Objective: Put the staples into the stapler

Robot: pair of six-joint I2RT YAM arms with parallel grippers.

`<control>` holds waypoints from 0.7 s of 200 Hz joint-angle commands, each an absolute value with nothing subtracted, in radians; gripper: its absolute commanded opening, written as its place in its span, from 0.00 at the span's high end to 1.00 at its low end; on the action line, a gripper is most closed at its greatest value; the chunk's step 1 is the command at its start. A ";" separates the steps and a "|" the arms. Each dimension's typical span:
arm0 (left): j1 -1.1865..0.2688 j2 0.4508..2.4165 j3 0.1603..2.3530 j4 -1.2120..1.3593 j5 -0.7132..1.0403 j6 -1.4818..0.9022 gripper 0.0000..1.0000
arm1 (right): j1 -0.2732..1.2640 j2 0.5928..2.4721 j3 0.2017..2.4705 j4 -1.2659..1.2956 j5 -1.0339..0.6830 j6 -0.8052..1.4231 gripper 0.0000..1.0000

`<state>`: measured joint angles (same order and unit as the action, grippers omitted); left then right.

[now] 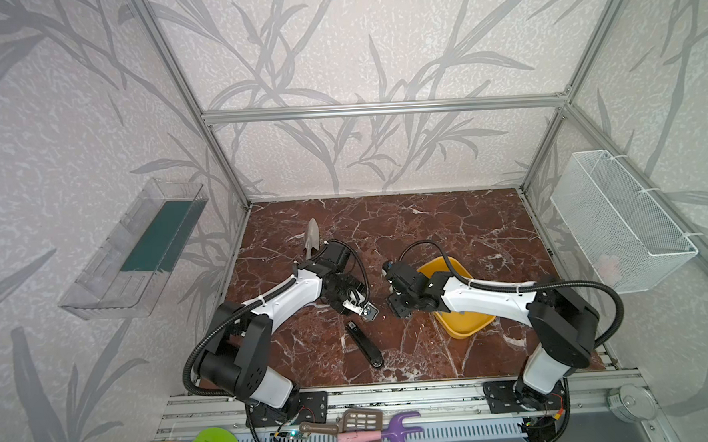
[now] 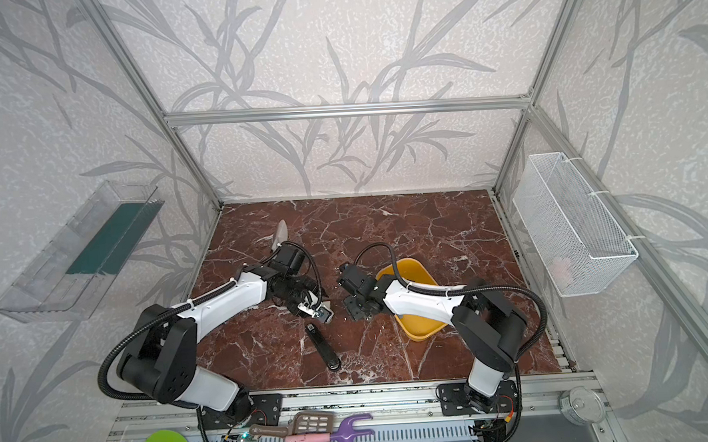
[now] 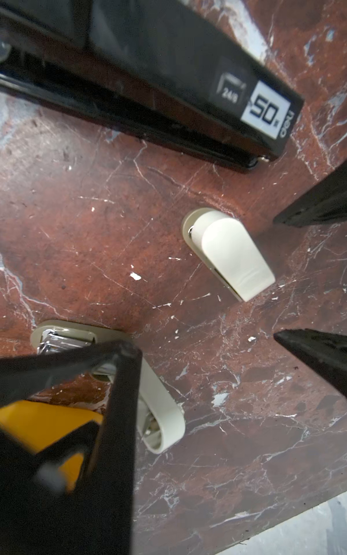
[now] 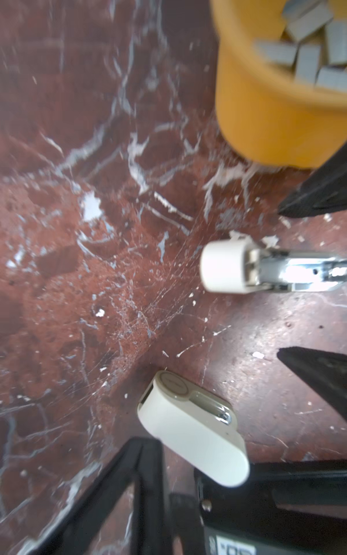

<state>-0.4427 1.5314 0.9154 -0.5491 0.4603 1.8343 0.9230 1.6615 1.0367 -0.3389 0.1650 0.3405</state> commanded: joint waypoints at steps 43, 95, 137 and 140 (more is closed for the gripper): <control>-0.497 1.576 0.923 -0.607 0.431 1.884 0.44 | 0.921 1.390 0.889 -0.231 0.234 0.351 0.26; -0.565 1.612 0.961 -0.609 0.382 1.787 0.51 | 0.922 1.242 0.788 -0.136 0.236 0.348 0.21; -0.588 1.614 0.993 -0.588 0.423 1.695 0.57 | 0.920 1.215 0.775 -0.134 0.255 0.350 0.20; -0.589 1.615 0.996 -0.586 0.423 1.685 0.57 | 0.922 1.215 0.775 -0.133 0.250 0.350 0.20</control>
